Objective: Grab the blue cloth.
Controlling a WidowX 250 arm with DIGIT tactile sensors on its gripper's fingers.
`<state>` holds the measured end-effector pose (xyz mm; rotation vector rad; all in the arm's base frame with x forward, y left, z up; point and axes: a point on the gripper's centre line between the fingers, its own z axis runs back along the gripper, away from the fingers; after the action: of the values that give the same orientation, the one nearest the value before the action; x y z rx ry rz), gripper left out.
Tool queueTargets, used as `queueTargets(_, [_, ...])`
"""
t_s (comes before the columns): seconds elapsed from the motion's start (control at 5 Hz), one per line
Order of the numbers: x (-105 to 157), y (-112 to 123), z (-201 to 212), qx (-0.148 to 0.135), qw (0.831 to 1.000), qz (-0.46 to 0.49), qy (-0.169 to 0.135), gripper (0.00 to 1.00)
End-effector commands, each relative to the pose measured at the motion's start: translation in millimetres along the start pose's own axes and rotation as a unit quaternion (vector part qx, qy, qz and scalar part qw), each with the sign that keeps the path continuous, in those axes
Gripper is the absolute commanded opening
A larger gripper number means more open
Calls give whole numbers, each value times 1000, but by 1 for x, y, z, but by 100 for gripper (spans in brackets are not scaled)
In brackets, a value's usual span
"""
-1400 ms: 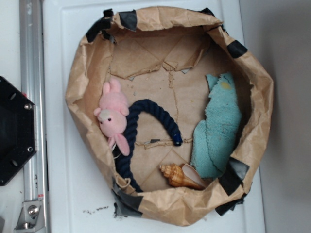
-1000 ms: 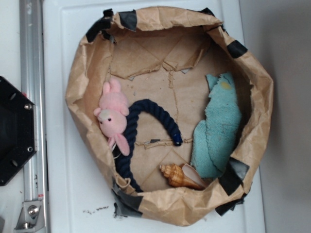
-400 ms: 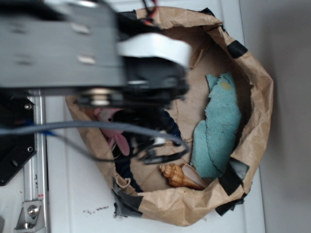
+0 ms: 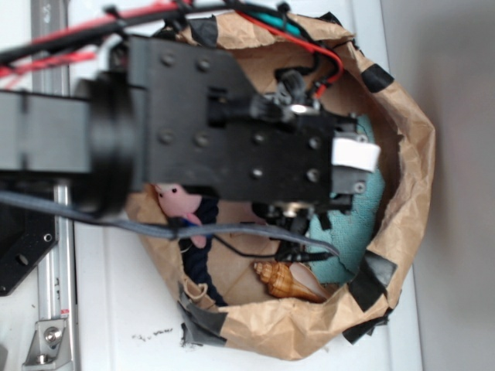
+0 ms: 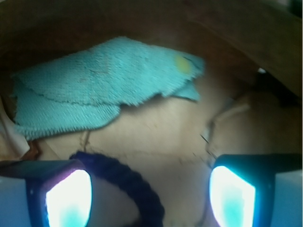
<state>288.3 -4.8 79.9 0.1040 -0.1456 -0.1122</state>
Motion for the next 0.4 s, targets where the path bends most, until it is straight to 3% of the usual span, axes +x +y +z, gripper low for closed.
queueTargets(0.0, [33,-2,-5,-16,996,5,-88,100])
queueTargets(0.2, [47,3,-19,-6,996,13,-87,100])
